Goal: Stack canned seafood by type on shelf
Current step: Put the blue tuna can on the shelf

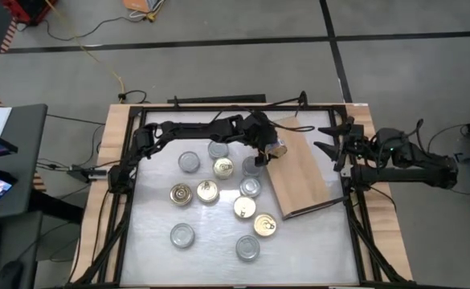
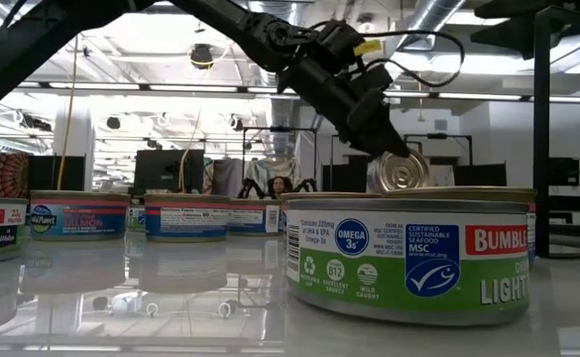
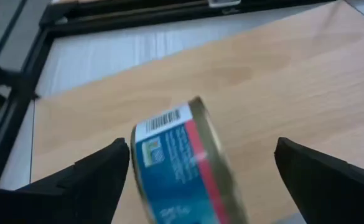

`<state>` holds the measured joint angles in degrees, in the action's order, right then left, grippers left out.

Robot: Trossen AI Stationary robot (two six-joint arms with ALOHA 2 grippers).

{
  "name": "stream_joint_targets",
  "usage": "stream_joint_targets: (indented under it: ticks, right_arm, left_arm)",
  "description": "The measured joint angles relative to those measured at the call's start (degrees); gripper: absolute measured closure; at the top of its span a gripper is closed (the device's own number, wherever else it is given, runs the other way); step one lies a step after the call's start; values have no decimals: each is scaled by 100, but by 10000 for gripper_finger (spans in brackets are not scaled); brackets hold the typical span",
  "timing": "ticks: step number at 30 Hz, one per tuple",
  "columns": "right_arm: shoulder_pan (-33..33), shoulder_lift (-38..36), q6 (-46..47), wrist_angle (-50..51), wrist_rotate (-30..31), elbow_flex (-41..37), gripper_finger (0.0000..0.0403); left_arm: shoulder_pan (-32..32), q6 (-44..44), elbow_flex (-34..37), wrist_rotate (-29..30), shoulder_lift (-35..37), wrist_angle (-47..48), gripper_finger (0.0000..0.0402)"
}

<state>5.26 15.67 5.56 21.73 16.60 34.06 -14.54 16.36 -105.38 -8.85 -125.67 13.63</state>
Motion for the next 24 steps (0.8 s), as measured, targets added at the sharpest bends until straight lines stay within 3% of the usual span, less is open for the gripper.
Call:
stream_joint_targets:
  ticks: [11,16,24]
  right_arm:
    - [0,434,-145,-244,-10,0,120]
    - [0,467,-155,-305,-11,0,120]
    - [0,464,-153,-386,-9,0,120]
  left_arm:
    - [-154,-793,-1,129,2,163,26]
    - [-122,-759,-1,330,2,205,35]
    - [-107,-913,-1,10,2,224,131]
